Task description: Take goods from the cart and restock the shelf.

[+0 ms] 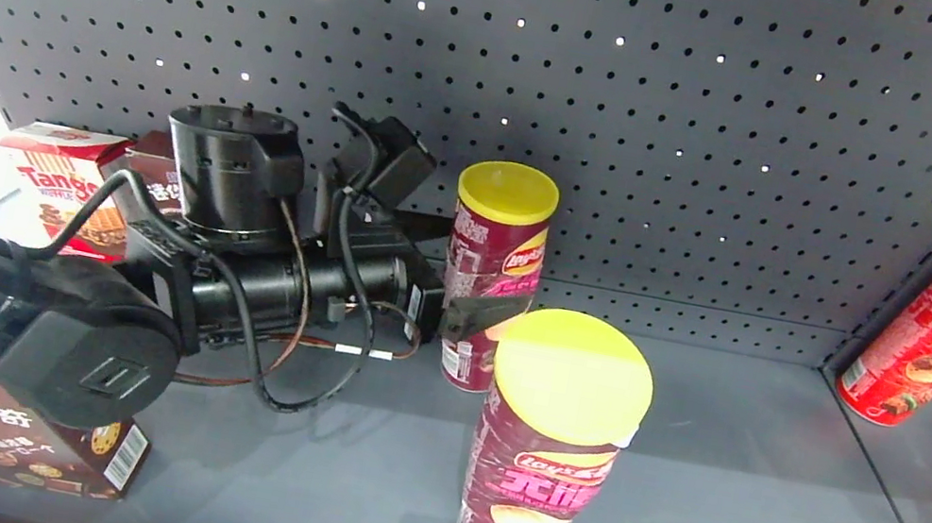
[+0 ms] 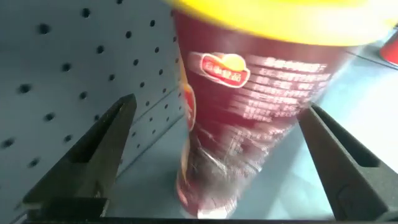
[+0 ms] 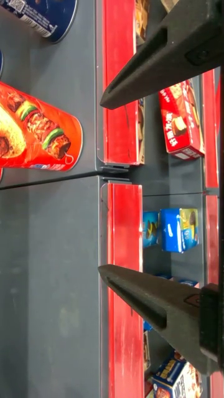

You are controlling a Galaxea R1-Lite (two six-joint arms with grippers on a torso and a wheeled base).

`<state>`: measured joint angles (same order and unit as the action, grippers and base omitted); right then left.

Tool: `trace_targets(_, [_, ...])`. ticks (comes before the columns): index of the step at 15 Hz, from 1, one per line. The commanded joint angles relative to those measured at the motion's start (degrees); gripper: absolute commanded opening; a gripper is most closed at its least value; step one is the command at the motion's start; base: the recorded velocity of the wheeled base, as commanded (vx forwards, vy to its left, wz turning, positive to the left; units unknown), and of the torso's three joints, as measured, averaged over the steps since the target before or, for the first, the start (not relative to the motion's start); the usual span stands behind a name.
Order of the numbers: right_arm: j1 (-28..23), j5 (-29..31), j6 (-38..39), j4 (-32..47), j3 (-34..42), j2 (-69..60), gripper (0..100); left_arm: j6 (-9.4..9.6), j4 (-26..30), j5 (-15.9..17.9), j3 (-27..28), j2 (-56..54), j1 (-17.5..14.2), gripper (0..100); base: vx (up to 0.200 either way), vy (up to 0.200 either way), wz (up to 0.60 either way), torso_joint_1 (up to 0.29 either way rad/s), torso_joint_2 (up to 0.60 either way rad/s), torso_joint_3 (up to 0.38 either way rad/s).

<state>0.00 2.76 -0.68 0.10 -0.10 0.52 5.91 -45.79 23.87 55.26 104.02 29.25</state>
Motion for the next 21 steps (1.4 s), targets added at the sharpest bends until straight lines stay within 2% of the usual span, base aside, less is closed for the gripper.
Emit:
trace_targets(1, [0.0, 0.1, 0.0, 0.0, 0.0, 0.1, 100, 0.06, 2.0, -0.1, 0.3, -4.3, -0.4, 100, 0.0, 0.0, 0.0, 0.0, 0.0, 0.0])
trace_targets(3, [0.0, 0.1, 0.0, 0.0, 0.0, 0.1, 100, 0.15, 5.6, -0.1, 0.7, -5.5, -0.4, 100, 0.0, 0.0, 0.0, 0.0, 0.0, 0.0])
trace_targets(5, [0.0, 0.0, 0.0, 0.0, 0.0, 0.1, 100, 1.65, 10.1, -0.2, 1.3, -6.3, -0.4, 100, 0.0, 0.0, 0.0, 0.0, 0.0, 0.0])
trace_targets(7, [0.0, 0.0, 0.0, 0.0, 0.0, 0.1, 100, 1.82, 14.1, -0.4, 3.3, -6.5, -0.5, 100, 0.0, 0.0, 0.0, 0.0, 0.0, 0.0])
trace_targets(9, [0.0, 0.1, 0.0, 0.0, 0.0, 0.1, 100, 1.82, 21.2, -0.8, 7.3, -7.2, -0.5, 100, 0.0, 0.0, 0.0, 0.0, 0.0, 0.0])
trace_targets(10, [0.0, 0.1, 0.0, 0.0, 0.0, 0.1, 100, 3.67, 27.3, -1.7, 9.9, -7.7, -0.9, 100, 0.0, 0.0, 0.0, 0.0, 0.0, 0.0])
trace_targets(12, [0.0, 0.1, 0.0, 0.0, 0.0, 0.1, 100, 9.12, 33.0, -3.4, 10.3, -8.7, -1.6, 100, 0.0, 0.0, 0.0, 0.0, 0.0, 0.0])
trace_targets(14, [0.0, 0.1, 0.0, 0.0, 0.0, 0.1, 100, 10.44, 33.2, -4.4, 9.6, -8.7, -1.6, 100, 0.0, 0.0, 0.0, 0.0, 0.0, 0.0])
trace_targets(17, [0.0, 0.0, 0.0, 0.0, 0.0, 0.1, 100, 10.52, 32.5, -8.4, 10.3, -8.1, -1.1, 100, 0.0, 0.0, 0.0, 0.0, 0.0, 0.0])
trace_targets(18, [0.0, 0.0, 0.0, 0.0, 0.0, 0.1, 100, 10.61, 32.6, -8.8, 10.3, -8.0, -1.0, 100, 0.0, 0.0, 0.0, 0.0, 0.0, 0.0])
trace_targets(21, [0.0, 0.0, 0.0, 0.0, 0.0, 0.1, 100, 13.78, 32.5, -11.7, 10.7, -6.4, -1.1, 100, 0.0, 0.0, 0.0, 0.0, 0.0, 0.0])
